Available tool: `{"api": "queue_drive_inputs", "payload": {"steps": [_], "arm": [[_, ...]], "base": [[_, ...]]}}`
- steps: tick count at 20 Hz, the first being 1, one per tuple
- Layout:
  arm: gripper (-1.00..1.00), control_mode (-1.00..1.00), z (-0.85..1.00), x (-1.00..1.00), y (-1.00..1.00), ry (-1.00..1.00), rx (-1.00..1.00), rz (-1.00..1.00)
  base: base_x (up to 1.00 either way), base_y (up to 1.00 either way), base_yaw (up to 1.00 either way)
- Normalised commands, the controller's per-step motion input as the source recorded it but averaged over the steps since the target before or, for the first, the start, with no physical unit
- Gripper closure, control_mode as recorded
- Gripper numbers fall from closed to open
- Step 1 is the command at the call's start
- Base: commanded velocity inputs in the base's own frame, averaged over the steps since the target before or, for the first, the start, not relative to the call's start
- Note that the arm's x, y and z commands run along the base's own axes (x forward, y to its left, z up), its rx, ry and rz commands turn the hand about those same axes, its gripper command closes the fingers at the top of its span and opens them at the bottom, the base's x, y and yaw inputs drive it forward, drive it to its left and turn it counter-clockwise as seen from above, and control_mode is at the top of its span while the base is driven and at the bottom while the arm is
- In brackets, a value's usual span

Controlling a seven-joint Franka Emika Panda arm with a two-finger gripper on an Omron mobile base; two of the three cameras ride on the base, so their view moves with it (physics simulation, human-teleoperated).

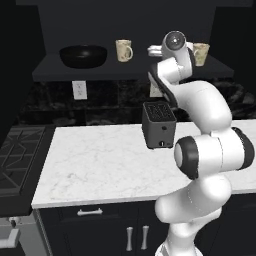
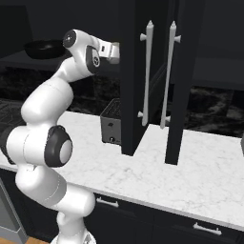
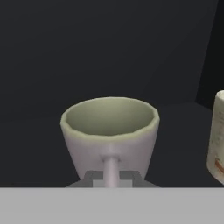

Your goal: Gather all objects into one cabinet and sort the glasses and bowls to opposite sides.

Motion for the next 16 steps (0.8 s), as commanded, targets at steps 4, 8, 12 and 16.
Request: {"api": "queue_drive_inputs", "payload": {"steps": [4, 8, 12, 16], "arm": [[1.0, -1.0, 0.0, 0.0, -0.22, 0.0, 0.0, 0.0], [1.0, -1.0, 0.0, 0.01, -0.08, 0.0, 0.02, -0.01], [1.0, -1.0, -0.02, 0.0, 0.0, 0.0, 0.03, 0.0], [-1.0, -1.0, -0.09, 0.0, 0.62, -0.02, 0.06, 0.0]], "base": [[0.0, 0.0, 0.0], [0.0, 0.0, 0.0], [0.0, 0.0, 0.0], [0.0, 0.0, 0.0]]}}
